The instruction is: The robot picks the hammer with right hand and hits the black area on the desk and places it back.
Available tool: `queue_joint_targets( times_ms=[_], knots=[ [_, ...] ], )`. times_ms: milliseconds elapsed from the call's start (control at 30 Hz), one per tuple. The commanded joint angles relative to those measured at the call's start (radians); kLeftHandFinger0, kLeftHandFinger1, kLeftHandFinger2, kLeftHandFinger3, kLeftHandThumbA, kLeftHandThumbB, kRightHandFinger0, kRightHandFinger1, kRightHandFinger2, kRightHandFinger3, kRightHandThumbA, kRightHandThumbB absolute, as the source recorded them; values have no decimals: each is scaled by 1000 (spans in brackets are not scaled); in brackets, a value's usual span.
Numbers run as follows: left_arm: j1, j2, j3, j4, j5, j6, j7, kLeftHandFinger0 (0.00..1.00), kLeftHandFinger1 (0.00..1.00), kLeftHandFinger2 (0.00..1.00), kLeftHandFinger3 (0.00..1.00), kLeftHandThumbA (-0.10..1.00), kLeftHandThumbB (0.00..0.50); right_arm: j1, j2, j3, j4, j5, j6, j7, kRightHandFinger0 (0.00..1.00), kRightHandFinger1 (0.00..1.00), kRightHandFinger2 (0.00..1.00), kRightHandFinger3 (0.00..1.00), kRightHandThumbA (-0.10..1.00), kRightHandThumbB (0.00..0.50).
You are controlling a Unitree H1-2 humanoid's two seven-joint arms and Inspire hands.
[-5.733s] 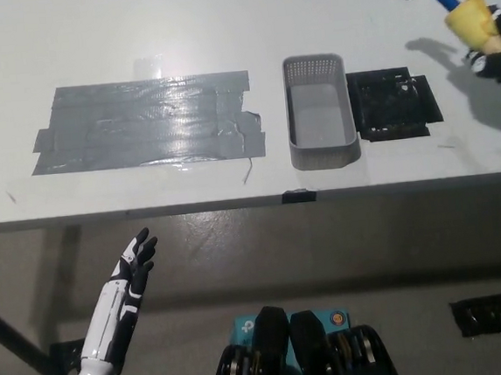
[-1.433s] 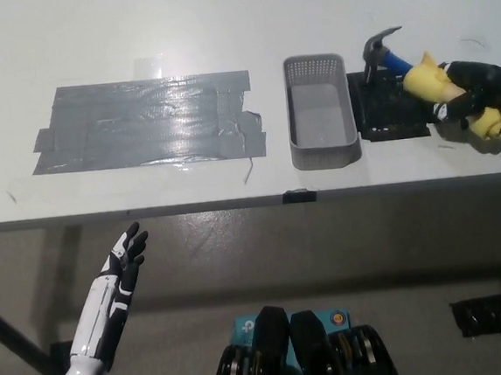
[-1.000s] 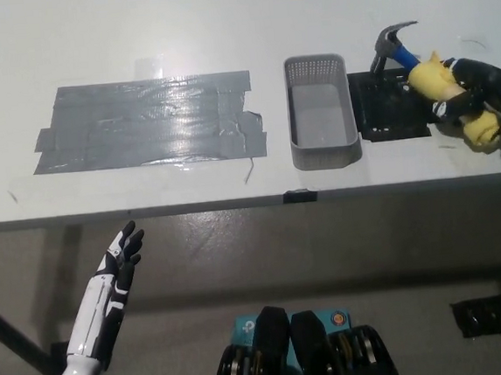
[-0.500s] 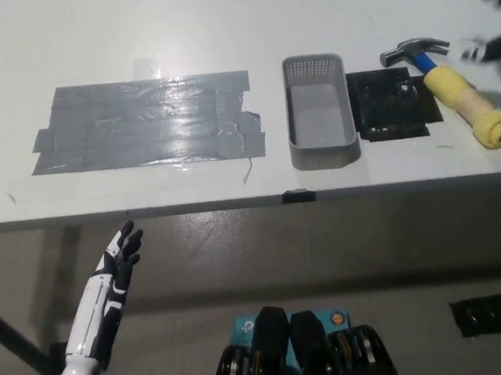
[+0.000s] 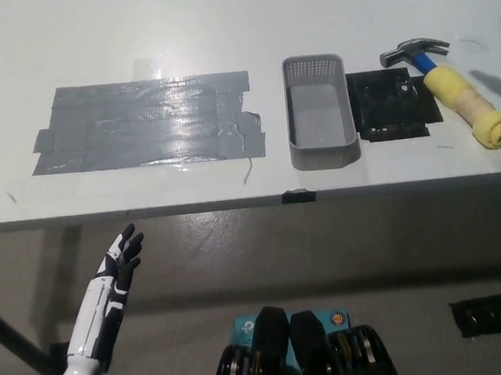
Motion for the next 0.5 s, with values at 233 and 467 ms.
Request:
queue_joint_targets(
  times_ms=[233,467],
  knots=[
    [-57,13,-15,-22,25,-35,-6,1000,1000,1000,1000,1000,105,628,224,50,-1008,75,-115,-52,1000,1000,1000,1000,1000,324],
    [-42,13,-16,-14,17,-43,-8,1000,1000,1000,1000,1000,120,808,323,45,-850,97,-271,-109,1000,1000,1000,1000,1000,251]
  ],
)
